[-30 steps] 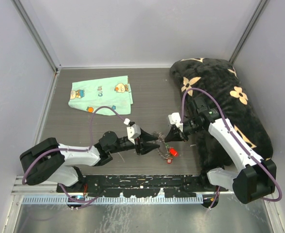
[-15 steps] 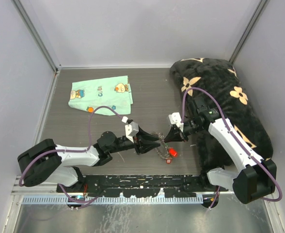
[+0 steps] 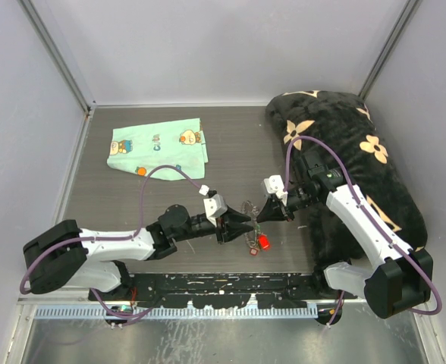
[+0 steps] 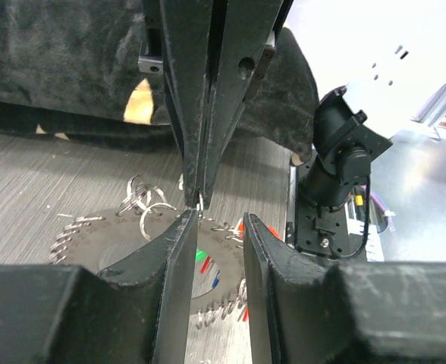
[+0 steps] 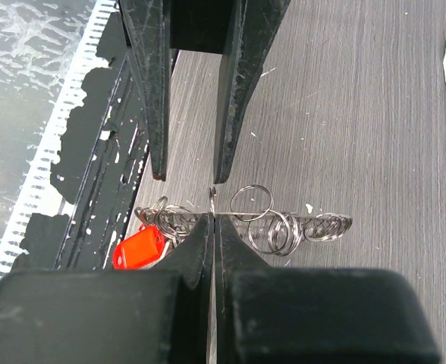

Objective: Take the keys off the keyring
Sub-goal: Remove the key from the keyring.

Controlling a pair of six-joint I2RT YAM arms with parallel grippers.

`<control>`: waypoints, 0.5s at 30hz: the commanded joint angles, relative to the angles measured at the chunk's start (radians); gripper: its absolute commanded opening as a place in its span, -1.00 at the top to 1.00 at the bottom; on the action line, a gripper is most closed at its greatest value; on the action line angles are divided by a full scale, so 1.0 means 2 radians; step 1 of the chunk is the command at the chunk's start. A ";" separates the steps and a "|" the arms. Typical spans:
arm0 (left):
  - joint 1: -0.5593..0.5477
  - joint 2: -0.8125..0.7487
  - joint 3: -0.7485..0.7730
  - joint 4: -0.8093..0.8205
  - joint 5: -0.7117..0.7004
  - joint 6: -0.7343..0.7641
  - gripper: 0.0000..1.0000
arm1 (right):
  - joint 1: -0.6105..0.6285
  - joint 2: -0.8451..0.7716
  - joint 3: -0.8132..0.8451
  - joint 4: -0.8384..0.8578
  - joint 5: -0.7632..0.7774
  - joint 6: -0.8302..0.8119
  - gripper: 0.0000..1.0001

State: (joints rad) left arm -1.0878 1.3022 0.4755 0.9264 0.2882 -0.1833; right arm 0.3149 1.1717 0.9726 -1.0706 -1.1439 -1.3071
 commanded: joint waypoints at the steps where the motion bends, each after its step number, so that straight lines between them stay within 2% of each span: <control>1: -0.002 -0.006 0.023 -0.005 -0.013 0.028 0.37 | 0.003 -0.013 0.023 0.006 -0.031 0.001 0.99; 10: -0.002 0.009 0.041 -0.027 -0.024 0.039 0.42 | 0.004 -0.014 0.022 0.006 -0.031 0.001 0.98; 15: -0.002 0.018 0.047 -0.028 -0.020 0.038 0.53 | 0.004 -0.015 0.022 0.006 -0.031 0.001 0.99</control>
State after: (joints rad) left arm -1.0893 1.3270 0.5259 0.8471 0.2569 -0.1295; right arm 0.3180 1.1713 0.9726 -1.0706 -1.1446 -1.3071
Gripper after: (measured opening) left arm 0.243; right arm 0.035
